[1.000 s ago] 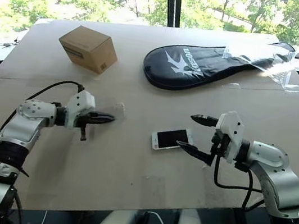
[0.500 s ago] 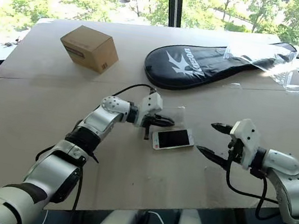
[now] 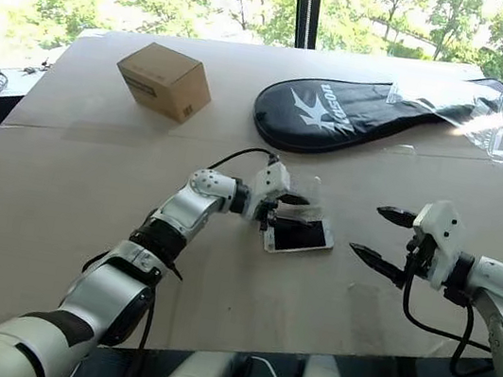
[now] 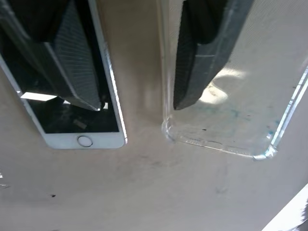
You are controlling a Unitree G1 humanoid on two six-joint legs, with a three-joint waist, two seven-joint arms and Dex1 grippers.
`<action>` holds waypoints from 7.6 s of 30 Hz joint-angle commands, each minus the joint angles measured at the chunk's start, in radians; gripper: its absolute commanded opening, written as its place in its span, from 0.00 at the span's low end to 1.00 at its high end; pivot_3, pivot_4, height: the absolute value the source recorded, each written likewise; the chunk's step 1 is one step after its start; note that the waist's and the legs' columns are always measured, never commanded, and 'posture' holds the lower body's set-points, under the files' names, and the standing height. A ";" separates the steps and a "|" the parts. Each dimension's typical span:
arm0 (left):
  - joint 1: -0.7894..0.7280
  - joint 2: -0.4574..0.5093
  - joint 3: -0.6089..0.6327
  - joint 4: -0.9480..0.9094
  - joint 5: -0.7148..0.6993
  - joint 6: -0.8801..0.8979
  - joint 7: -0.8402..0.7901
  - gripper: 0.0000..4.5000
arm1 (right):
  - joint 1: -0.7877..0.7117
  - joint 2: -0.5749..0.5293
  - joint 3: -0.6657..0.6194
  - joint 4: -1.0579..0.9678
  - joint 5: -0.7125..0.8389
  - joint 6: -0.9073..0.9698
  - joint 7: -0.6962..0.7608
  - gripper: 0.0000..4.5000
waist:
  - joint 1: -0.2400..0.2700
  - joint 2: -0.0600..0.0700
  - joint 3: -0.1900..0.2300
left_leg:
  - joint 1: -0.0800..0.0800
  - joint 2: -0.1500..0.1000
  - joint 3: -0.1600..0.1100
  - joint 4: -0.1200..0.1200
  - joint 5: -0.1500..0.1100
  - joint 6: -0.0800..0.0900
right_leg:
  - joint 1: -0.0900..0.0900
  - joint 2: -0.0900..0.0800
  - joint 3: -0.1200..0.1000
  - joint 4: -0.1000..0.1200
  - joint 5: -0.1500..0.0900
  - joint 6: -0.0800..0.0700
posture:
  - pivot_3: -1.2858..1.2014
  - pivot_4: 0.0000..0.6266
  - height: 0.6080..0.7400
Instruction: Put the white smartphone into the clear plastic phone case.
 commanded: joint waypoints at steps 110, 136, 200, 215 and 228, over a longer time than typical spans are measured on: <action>0.178 0.259 0.057 -0.359 -0.073 0.183 0.214 0.01 | -1.013 0.394 0.523 1.301 -0.659 -0.741 0.363 0.65 | -0.082 0.000 0.002 | -0.002 0.007 0.006 -0.005 0.001 -0.005 | -0.011 0.008 0.006 0.000 0.003 -0.006 | 0.52 0.24 1.00; 0.260 0.231 0.018 -0.348 -0.024 0.201 0.238 0.00 | -1.091 0.391 0.469 1.405 -0.698 -0.801 0.259 0.99 | -0.078 0.002 0.000 | 0.000 0.007 0.006 -0.004 0.001 -0.005 | -0.007 0.008 0.006 0.002 0.003 -0.006 | 0.52 0.24 1.00; 0.176 0.298 0.011 -0.264 -0.019 0.170 0.110 0.49 | -0.927 0.374 0.349 1.284 -0.597 -0.648 0.200 1.00 | -0.095 0.007 -0.004 | 0.001 0.007 0.006 -0.005 0.001 -0.005 | -0.007 0.008 0.008 0.002 0.003 -0.006 | 0.52 0.24 1.00; 0.191 0.298 0.000 -0.283 -0.024 0.174 0.052 0.01 | -0.933 0.340 0.335 1.249 -0.569 -0.626 0.202 1.00 | -0.092 0.007 -0.004 | 0.001 0.007 0.006 -0.005 0.001 -0.005 | -0.007 0.008 0.008 0.002 0.003 -0.006 | 0.52 0.24 1.00; 0.217 0.306 -0.058 -0.496 -0.068 0.293 -0.044 0.01 | -0.722 0.205 0.302 0.824 -0.451 -0.377 0.312 1.00 | -0.073 0.007 -0.004 | -0.001 0.007 0.005 -0.005 0.001 -0.005 | -0.007 0.008 0.008 0.001 0.003 -0.005 | 0.52 0.24 1.00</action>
